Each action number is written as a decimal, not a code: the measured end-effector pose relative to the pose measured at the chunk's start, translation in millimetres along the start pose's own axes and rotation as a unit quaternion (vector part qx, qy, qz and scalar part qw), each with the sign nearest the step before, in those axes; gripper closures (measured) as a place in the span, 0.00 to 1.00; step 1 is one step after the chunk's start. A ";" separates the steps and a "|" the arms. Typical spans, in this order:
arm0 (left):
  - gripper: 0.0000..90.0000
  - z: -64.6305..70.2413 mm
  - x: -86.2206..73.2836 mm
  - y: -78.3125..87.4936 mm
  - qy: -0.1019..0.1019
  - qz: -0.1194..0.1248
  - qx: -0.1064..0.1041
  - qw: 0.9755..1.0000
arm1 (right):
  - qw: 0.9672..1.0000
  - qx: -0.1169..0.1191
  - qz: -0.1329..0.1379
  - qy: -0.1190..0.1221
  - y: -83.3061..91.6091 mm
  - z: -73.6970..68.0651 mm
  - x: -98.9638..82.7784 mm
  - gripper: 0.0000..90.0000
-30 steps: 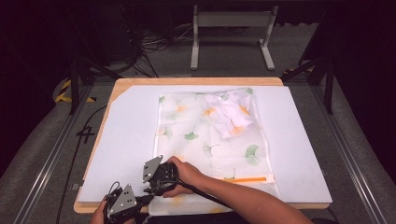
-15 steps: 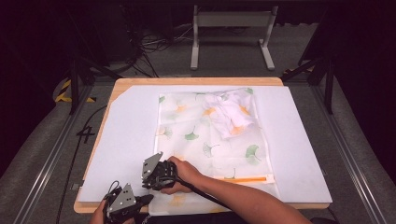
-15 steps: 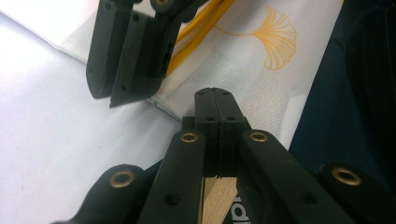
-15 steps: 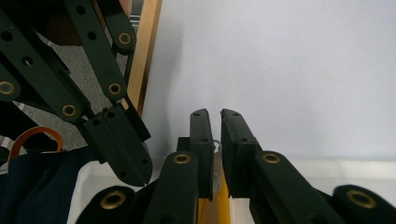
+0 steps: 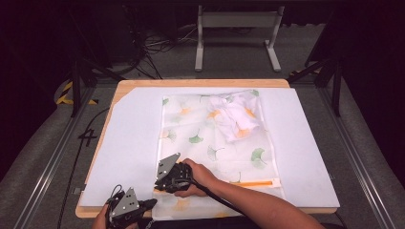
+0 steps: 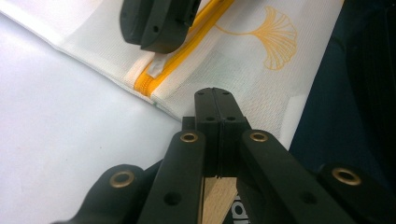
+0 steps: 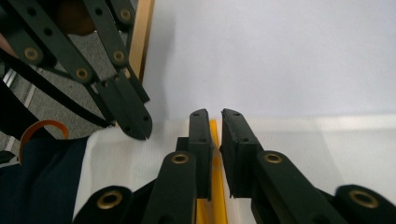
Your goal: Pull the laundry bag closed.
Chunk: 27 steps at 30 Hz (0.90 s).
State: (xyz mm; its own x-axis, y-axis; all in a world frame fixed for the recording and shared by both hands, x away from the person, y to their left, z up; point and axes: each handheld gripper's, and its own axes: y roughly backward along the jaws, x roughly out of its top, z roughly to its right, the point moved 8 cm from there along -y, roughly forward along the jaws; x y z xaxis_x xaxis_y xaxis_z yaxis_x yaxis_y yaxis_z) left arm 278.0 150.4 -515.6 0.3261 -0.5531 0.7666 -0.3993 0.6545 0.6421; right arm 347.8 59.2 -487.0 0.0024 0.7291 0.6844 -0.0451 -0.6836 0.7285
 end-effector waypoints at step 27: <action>1.00 -0.8 0.4 -0.3 0.004 0.002 -0.005 1.000 | 0.999 0.022 -0.005 0.040 -2.5 1.9 27.7 0.89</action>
State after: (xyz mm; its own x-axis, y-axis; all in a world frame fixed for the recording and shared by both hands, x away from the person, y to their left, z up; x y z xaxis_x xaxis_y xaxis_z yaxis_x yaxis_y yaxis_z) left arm 278.9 150.4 -515.5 0.3314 -0.5457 0.7697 -0.3930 0.6618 0.6384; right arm 349.9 81.0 -469.8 -0.0765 0.7355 0.6732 -0.0022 -0.6753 0.7376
